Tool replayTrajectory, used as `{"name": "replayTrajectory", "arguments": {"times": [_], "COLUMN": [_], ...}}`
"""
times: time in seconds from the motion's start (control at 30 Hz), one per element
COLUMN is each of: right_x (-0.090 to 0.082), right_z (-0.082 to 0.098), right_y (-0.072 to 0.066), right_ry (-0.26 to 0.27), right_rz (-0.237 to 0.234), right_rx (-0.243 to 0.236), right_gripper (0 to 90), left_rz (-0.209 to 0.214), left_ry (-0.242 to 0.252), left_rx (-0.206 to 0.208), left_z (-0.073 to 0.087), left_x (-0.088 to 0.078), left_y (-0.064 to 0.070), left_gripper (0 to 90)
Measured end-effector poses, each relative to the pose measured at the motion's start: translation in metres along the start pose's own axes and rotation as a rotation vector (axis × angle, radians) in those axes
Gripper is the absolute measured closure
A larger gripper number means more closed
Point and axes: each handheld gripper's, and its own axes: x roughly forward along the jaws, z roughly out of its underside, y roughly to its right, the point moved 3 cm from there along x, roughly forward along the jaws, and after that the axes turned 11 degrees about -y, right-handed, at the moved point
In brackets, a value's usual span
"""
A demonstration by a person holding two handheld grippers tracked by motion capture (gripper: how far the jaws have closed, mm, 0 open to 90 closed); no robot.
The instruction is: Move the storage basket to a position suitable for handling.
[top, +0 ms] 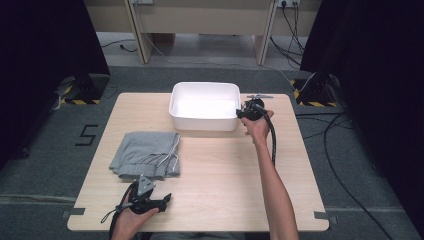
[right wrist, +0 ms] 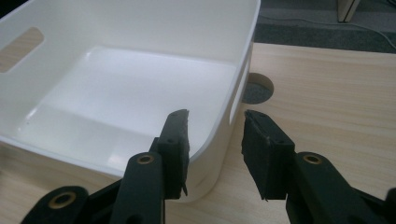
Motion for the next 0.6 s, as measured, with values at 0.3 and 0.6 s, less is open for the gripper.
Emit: {"name": "replayTrajectory", "arguments": {"times": [0.3,0.6], "right_x": [0.009,-0.008], "right_z": [-0.003,0.010], "right_y": [-0.007,0.021], "right_ry": [-0.042,-0.068], "right_rz": [0.059,0.092], "right_rx": [-0.032,-0.048], "right_gripper": [69.3,74.3], "left_rz": [0.001,0.002], "left_ry": [0.000,0.001], "left_rx": [0.003,0.003], "left_z": [0.001,0.001], "left_x": [0.000,-0.001], "left_y": [0.000,0.000], "left_gripper": [15.3,15.3]}}
